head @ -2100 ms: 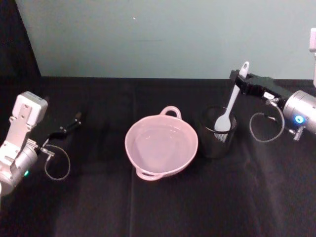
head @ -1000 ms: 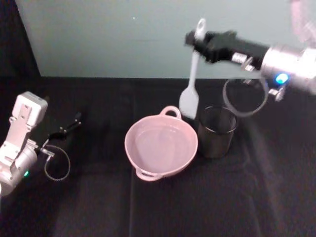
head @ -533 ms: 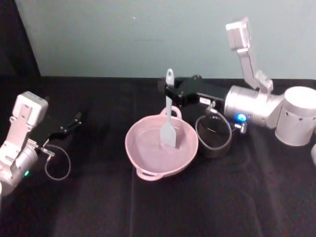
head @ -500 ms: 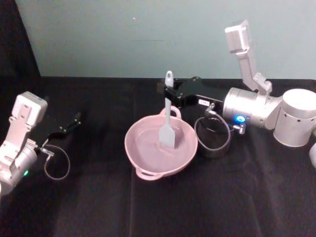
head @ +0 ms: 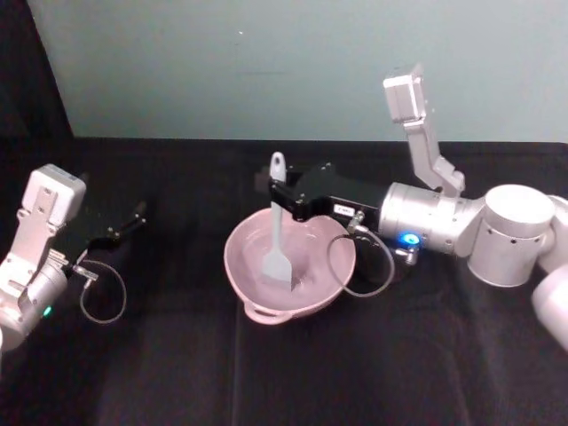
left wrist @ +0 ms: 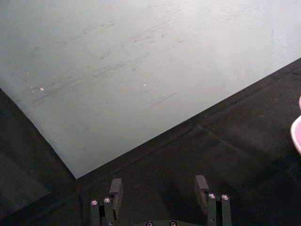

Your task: Use the one hand to pick up the spoon and stir the clear water in the bowl.

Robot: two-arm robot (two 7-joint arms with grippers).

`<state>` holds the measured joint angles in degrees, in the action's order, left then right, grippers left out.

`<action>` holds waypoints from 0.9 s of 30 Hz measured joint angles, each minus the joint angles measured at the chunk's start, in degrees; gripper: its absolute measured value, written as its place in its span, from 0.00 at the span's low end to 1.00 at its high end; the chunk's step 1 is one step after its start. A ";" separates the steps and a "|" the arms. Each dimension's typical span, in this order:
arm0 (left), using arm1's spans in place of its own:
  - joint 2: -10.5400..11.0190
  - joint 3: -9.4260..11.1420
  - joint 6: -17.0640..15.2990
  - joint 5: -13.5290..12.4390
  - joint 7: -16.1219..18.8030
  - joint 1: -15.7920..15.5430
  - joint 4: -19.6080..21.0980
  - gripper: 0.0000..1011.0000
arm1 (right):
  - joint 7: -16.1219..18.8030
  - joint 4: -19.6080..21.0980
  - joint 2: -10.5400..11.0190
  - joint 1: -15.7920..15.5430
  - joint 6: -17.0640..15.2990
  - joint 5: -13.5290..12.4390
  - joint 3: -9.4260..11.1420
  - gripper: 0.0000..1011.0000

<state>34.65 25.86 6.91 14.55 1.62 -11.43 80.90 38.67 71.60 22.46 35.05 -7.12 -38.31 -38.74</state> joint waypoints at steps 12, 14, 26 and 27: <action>0.00 0.00 0.00 0.00 0.00 0.00 0.00 1.00 | -2.59 -8.59 -6.97 2.25 5.60 2.41 1.28 0.12; 0.00 0.00 0.00 0.00 0.00 0.00 0.00 1.00 | -3.56 -10.32 -8.13 2.77 7.19 3.05 1.95 0.12; 0.00 0.00 0.00 0.00 0.00 0.00 0.00 1.00 | -9.71 -11.72 -8.56 3.01 12.13 8.95 3.64 0.12; 0.00 0.00 0.00 0.00 0.00 0.00 0.00 1.00 | -9.89 -11.18 -8.24 2.82 11.95 9.25 3.66 0.12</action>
<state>34.65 25.86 6.91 14.55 1.62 -11.43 80.90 28.78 60.42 14.22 37.88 4.83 -29.06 -35.08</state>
